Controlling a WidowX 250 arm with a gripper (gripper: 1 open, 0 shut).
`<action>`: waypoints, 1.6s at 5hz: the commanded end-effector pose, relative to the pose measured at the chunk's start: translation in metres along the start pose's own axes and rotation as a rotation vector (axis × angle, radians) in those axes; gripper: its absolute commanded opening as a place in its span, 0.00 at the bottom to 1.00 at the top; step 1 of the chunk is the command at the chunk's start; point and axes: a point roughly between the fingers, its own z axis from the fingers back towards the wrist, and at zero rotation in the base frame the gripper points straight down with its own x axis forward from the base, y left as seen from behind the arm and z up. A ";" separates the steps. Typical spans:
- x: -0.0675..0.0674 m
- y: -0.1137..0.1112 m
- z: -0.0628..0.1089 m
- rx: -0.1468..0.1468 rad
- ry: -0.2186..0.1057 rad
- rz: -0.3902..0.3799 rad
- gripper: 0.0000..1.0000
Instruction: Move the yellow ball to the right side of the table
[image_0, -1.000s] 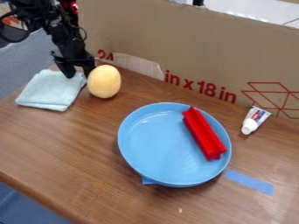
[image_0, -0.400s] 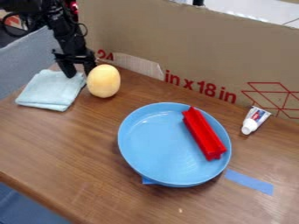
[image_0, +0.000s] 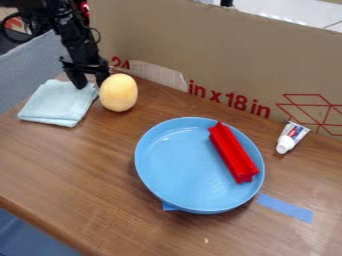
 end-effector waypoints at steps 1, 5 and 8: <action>-0.003 -0.014 0.025 0.037 -0.040 -0.026 1.00; -0.012 -0.056 0.027 0.073 0.015 -0.034 1.00; -0.006 -0.056 0.024 0.105 -0.002 -0.052 1.00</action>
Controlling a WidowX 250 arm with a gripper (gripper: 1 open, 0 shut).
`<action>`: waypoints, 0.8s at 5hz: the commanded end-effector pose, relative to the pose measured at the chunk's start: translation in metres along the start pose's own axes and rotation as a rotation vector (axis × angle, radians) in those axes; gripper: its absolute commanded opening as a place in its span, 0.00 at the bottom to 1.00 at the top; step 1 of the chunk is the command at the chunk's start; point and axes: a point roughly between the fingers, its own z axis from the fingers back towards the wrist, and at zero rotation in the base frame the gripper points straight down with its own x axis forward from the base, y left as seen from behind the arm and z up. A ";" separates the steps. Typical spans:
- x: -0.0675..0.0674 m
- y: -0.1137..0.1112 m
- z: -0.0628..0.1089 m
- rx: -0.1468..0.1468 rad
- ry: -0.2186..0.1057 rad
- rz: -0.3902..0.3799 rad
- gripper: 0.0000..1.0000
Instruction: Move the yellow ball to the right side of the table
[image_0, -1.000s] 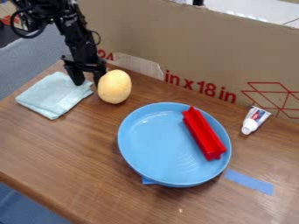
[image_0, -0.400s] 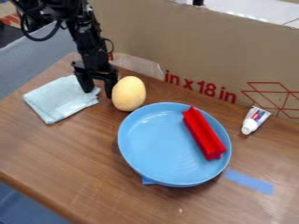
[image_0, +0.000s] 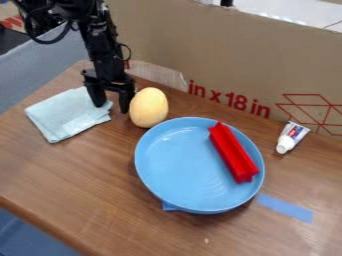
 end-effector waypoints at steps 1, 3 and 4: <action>0.026 0.009 0.030 0.020 -0.059 -0.015 1.00; 0.028 0.006 0.020 0.024 -0.052 0.003 1.00; 0.033 0.007 0.010 0.018 -0.046 -0.002 1.00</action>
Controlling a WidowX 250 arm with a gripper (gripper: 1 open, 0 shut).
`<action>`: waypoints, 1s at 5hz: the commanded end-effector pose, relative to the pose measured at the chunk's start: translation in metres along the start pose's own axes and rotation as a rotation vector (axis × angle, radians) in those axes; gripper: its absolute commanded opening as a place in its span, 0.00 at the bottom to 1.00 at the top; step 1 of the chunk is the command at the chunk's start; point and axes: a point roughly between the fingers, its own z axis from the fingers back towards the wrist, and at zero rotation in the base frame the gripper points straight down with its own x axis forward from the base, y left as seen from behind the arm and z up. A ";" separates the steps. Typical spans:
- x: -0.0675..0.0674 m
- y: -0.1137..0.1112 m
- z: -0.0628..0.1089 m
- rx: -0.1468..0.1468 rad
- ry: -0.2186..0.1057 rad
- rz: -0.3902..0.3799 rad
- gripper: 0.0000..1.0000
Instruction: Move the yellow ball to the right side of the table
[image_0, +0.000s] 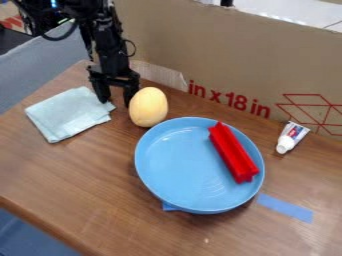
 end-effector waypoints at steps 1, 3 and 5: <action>0.007 0.006 0.018 0.017 -0.050 -0.003 0.00; -0.002 0.008 0.034 -0.012 -0.040 -0.008 0.00; 0.000 0.005 0.045 -0.020 -0.061 -0.005 0.00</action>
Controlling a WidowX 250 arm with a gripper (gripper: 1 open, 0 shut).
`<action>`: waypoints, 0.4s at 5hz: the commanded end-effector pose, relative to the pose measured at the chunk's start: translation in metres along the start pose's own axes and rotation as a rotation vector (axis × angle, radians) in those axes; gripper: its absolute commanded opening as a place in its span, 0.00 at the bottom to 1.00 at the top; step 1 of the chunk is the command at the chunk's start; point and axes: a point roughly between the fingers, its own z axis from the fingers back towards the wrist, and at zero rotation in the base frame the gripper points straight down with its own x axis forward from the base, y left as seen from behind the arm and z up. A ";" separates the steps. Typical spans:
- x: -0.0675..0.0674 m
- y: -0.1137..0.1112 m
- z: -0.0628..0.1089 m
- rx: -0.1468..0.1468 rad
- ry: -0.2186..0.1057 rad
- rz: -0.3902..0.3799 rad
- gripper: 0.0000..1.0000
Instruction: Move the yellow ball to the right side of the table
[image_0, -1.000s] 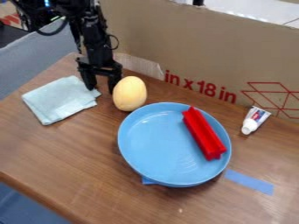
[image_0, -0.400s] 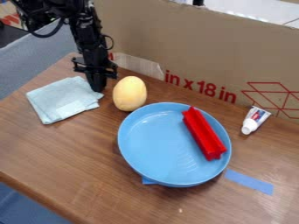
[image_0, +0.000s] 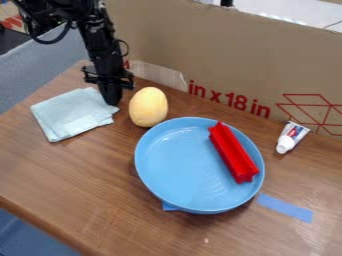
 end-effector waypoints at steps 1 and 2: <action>0.008 0.011 0.055 0.037 -0.094 -0.015 0.00; 0.008 0.016 0.065 0.028 -0.104 -0.007 0.00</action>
